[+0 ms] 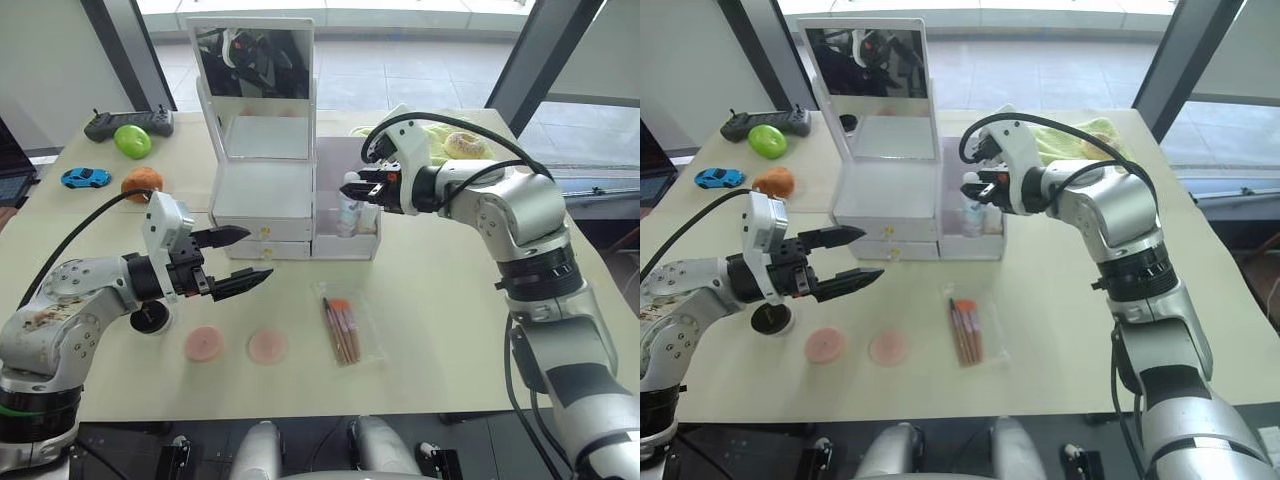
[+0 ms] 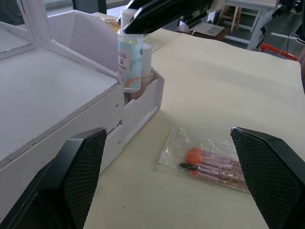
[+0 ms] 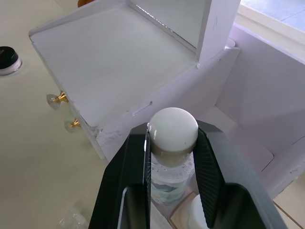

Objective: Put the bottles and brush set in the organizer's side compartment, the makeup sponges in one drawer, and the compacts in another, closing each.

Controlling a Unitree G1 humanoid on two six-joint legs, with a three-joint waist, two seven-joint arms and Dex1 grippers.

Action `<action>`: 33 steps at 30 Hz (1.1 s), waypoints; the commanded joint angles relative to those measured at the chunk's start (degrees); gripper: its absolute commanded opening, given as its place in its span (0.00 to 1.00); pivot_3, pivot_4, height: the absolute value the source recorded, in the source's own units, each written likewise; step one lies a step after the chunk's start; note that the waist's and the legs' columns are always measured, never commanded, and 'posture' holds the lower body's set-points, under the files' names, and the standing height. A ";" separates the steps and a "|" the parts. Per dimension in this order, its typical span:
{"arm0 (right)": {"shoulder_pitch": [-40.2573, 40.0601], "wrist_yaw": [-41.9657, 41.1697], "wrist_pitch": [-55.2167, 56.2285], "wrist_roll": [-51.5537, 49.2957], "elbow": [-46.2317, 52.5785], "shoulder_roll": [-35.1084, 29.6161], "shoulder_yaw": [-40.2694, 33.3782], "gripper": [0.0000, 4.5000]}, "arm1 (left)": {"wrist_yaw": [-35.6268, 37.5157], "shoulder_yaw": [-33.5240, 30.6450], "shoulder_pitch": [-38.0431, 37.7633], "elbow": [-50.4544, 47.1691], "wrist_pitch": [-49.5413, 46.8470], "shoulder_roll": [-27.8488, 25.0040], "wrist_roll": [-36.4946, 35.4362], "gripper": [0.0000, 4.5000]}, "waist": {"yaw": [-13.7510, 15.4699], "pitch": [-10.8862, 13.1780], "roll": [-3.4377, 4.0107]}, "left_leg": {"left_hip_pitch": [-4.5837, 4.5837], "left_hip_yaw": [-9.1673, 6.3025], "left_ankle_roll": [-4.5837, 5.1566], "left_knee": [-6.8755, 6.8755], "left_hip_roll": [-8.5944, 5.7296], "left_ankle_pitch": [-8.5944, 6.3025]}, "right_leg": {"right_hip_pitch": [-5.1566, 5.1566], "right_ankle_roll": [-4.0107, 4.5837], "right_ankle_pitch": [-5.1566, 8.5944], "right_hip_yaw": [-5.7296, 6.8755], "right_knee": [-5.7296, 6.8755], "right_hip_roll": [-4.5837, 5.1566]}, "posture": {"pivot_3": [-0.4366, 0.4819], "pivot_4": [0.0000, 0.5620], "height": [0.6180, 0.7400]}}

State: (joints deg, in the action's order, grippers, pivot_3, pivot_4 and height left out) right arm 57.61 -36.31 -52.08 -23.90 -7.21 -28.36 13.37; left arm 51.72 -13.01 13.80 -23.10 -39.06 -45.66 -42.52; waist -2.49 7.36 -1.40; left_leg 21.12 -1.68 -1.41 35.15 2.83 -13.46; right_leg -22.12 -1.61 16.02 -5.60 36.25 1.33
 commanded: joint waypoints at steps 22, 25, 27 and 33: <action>-2.29 -1.57 9.00 13.09 -7.64 10.44 2.33 0.20 | -13.90 -1.97 9.09 -6.26 -22.39 -6.04 -15.36 1.00 | -0.22 0.01 0.01 | -0.04 -0.07 0.00 0.00 -0.01 0.00 | 0.00 0.00 0.00 0.03 0.11 -0.03 | 0.48 0.27 1.00; -2.61 -1.37 8.78 13.41 -7.57 10.94 2.13 0.20 | -16.44 -0.44 11.66 -5.89 -28.32 -6.62 -18.24 1.00 | -0.25 0.01 0.01 | -0.05 -0.08 0.00 0.00 -0.01 0.00 | 0.01 0.00 0.00 0.03 0.12 -0.03 | 0.48 0.27 1.00; -2.63 -1.23 8.74 13.58 -7.57 11.22 1.77 0.20 | -18.17 0.71 13.78 -5.57 -30.66 -6.98 -18.23 1.00 | -0.26 0.00 0.00 | -0.06 -0.08 0.00 0.00 -0.01 0.00 | 0.02 -0.01 0.00 0.03 0.12 -0.03 | 0.48 0.27 1.00; -2.23 -1.38 8.03 13.50 -5.92 11.22 0.58 0.28 | -18.55 2.42 18.66 -5.50 -28.19 -7.06 -15.13 1.00 | -0.27 0.01 0.01 | -0.06 -0.09 -0.01 -0.01 -0.02 0.00 | -0.01 0.00 0.00 0.03 0.17 -0.05 | 0.48 0.27 1.00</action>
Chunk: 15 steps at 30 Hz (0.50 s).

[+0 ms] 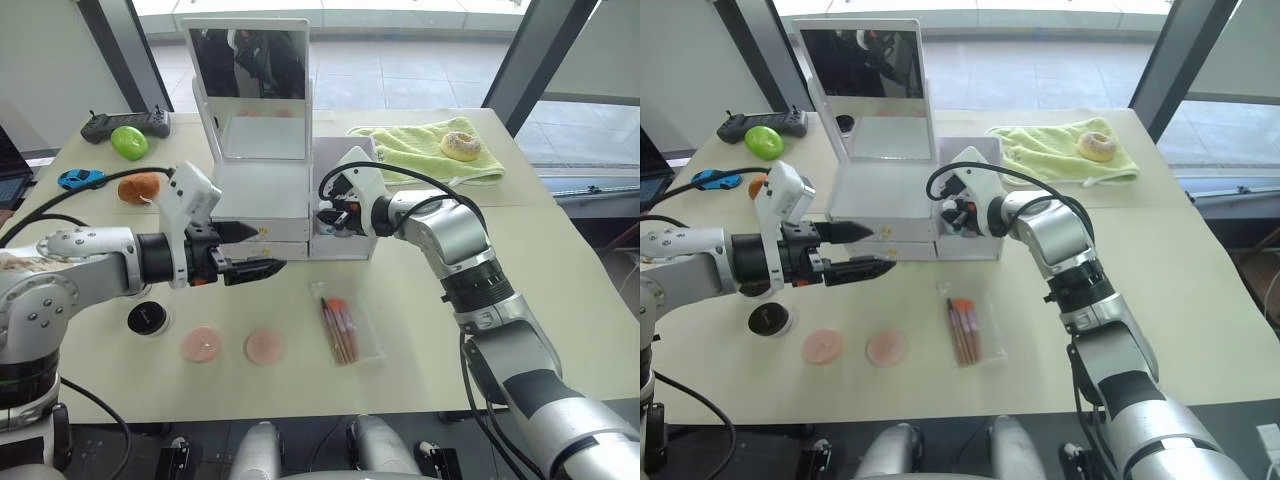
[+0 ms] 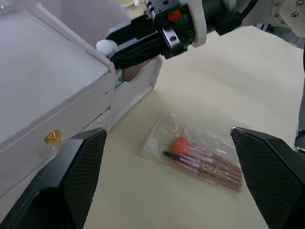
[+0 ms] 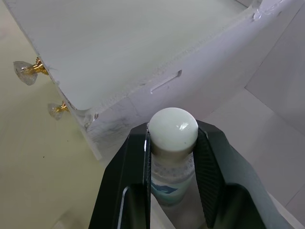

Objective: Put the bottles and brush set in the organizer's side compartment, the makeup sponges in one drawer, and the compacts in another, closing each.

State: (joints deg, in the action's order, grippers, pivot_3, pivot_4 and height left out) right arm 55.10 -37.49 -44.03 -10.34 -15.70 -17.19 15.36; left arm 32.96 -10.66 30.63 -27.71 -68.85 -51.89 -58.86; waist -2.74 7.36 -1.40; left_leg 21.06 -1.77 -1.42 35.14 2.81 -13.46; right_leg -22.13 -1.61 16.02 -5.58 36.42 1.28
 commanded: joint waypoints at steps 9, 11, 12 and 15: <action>1.44 -0.70 -3.72 -1.61 9.19 -1.15 -3.64 0.87 | 2.46 1.50 -2.93 -2.08 10.51 1.90 7.51 1.00 | -0.08 0.02 0.03 | 0.00 0.02 -0.01 -0.01 -0.01 0.00 | -0.04 0.00 0.00 -0.02 0.04 0.00 | 0.48 0.27 1.00; 1.64 -0.85 -4.74 -1.97 10.91 -1.39 -4.11 0.87 | 4.28 2.07 -6.26 -2.60 14.17 2.08 10.12 1.00 | -0.21 0.02 0.03 | -0.01 0.02 -0.01 -0.04 0.00 0.00 | -0.05 0.01 0.00 -0.03 0.07 -0.01 | 0.48 0.27 1.00; 1.77 -0.89 -5.33 -2.24 11.78 -1.52 -4.40 0.87 | 4.79 1.92 -7.31 -2.79 15.49 2.43 10.65 1.00 | -0.30 0.02 0.03 | -0.02 0.02 -0.01 -0.05 0.00 0.00 | -0.06 0.01 0.00 -0.04 0.10 -0.01 | 0.48 0.27 1.00; 2.16 -1.02 -7.23 -3.13 14.62 -2.36 -5.34 0.87 | 6.20 1.39 -9.00 -2.77 17.77 2.95 11.13 1.00 | -0.04 0.02 0.02 | 0.00 0.00 -0.01 -0.03 0.00 0.00 | -0.08 0.01 0.01 -0.02 0.14 0.00 | 0.48 0.27 1.00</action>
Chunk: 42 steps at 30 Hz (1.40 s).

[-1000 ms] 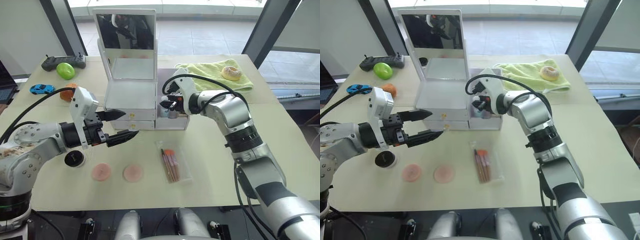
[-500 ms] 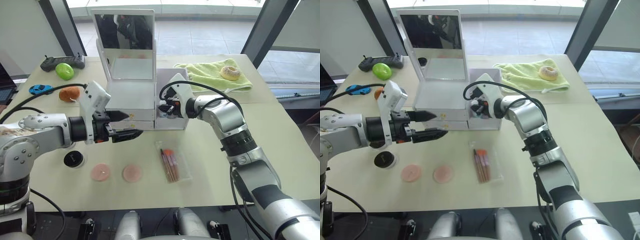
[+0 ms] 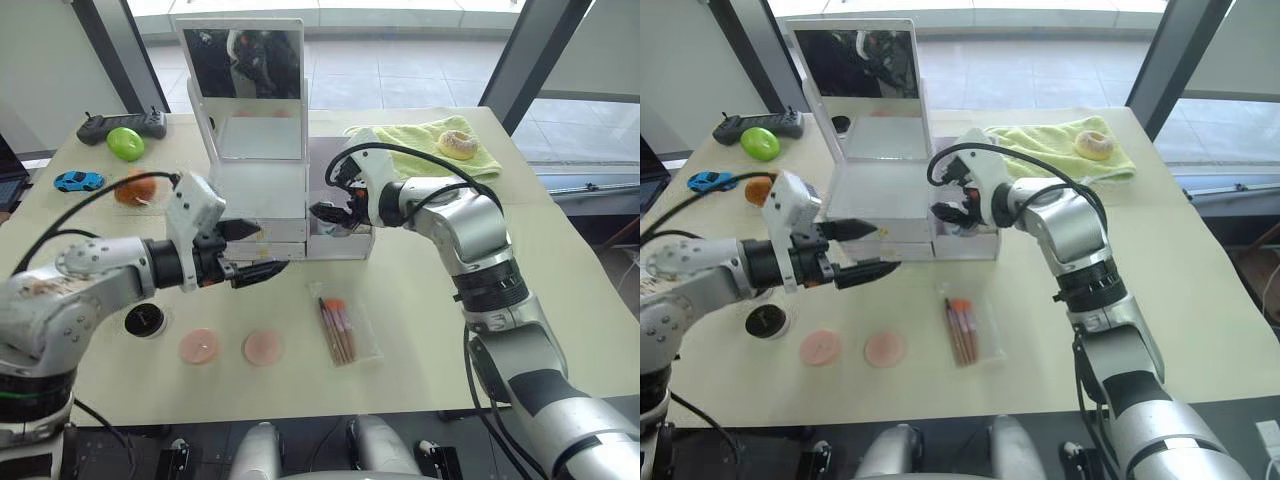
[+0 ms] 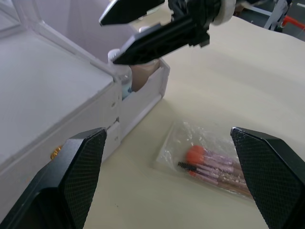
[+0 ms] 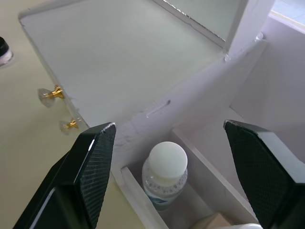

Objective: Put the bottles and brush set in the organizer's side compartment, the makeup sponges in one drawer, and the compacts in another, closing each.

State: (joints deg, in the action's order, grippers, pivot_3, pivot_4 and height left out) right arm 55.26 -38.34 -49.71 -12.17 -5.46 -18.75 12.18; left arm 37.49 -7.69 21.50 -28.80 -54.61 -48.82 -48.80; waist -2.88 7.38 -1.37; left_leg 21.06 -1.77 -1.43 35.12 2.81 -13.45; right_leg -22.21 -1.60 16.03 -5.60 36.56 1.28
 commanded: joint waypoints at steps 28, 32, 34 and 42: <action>-74.30 -20.51 4.10 -18.94 27.96 -24.13 -78.31 0.87 | 23.98 -14.54 -5.99 91.30 52.13 -20.68 30.72 1.00 | 0.07 -0.09 -0.23 | -0.34 0.31 0.00 -0.42 0.04 -0.02 | 0.13 -0.24 0.45 0.02 -0.48 0.15 | 0.48 0.27 1.00; -77.44 -19.08 8.58 -18.35 25.58 -23.79 -77.84 0.87 | 22.02 -15.46 -2.92 97.87 55.36 -21.68 31.92 1.00 | 0.33 -0.03 -0.46 | -0.68 0.35 -0.01 -0.58 0.07 -0.03 | 0.10 -0.15 0.54 0.04 -0.46 0.18 | 0.48 0.27 1.00; -77.31 -17.99 9.34 -19.06 24.96 -23.72 -77.41 0.87 | 22.99 -15.41 -2.04 98.87 56.35 -21.73 32.15 1.00 | 0.49 -0.02 -0.48 | -0.67 0.37 -0.01 -0.60 0.07 -0.03 | 0.11 -0.22 0.49 0.03 -0.45 0.19 | 0.48 0.27 1.00; -76.16 -14.49 9.18 -21.79 28.45 -23.93 -72.49 0.87 | 26.95 -13.91 3.46 97.46 57.47 -20.21 33.48 1.00 | 0.76 -0.10 -0.65 | -0.61 0.38 -0.01 -0.60 0.05 -0.03 | 0.22 -0.32 0.44 0.04 -0.40 0.21 | 0.48 0.27 1.00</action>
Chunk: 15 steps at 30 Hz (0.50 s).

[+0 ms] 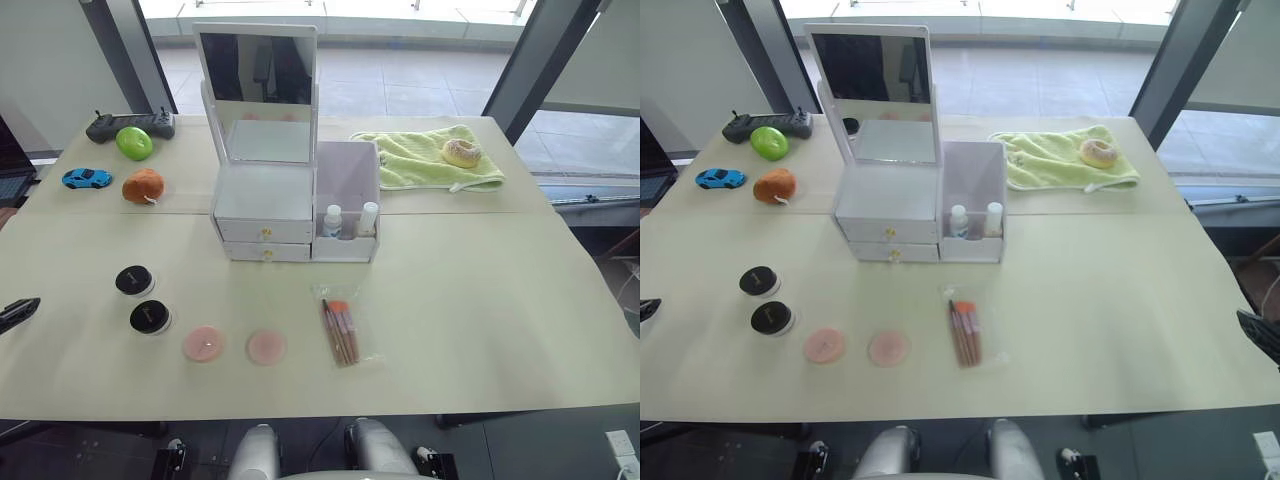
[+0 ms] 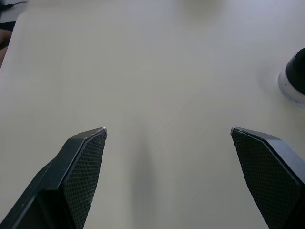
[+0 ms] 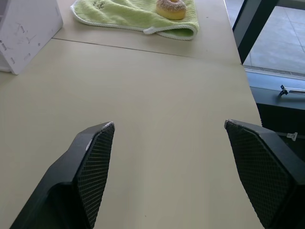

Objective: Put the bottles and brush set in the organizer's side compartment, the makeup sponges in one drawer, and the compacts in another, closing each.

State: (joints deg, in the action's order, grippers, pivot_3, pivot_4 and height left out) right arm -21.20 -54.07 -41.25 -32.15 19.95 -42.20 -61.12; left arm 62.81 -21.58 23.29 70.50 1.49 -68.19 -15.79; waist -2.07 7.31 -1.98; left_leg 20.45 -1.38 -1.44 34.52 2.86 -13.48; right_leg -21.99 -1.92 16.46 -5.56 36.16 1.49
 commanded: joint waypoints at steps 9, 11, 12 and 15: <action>13.69 10.95 -10.00 -14.52 18.45 -2.72 22.35 0.87 | 11.90 9.10 -3.24 -44.12 -12.36 13.01 -6.72 1.00 | 0.00 -0.19 0.49 | 0.42 0.01 0.01 0.17 0.00 0.01 | 0.18 0.00 -0.03 -0.08 0.12 -0.01 | 0.48 0.27 1.00; 18.81 13.26 -12.03 -16.00 19.79 -2.54 29.77 0.87 | 11.02 11.91 -5.75 -57.79 -17.82 15.85 -9.29 1.00 | -0.19 -0.25 0.29 | 0.70 -0.02 0.02 0.29 0.05 0.01 | 0.01 -0.03 -0.05 -0.07 0.13 -0.06 | 0.48 0.27 1.00; 21.29 14.30 -13.21 -16.64 20.40 -2.39 33.72 0.87 | 10.58 13.45 -6.90 -63.98 -20.23 17.06 -10.48 1.00 | -0.26 -0.27 0.16 | 0.81 -0.06 0.02 0.33 0.07 0.01 | -0.01 0.19 -0.18 -0.05 0.13 -0.09 | 0.48 0.27 1.00; 27.53 17.54 -16.30 -17.77 19.91 -0.98 42.52 0.87 | 9.12 17.61 -9.02 -76.88 -25.79 19.79 -13.04 1.00 | -0.60 -0.26 0.13 | 0.82 -0.07 0.04 0.33 0.06 0.00 | -0.02 0.34 -0.27 -0.09 0.07 -0.12 | 0.48 0.27 1.00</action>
State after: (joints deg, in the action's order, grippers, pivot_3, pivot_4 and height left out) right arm 4.37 -38.50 -55.90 -48.43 39.05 -43.72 -21.21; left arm 72.64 -4.73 14.83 0.15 -21.47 -48.50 -26.51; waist -2.67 7.05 -1.85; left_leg 21.26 -1.46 -1.39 34.85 2.89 -13.48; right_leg -22.00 -1.58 16.19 -5.66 36.24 1.38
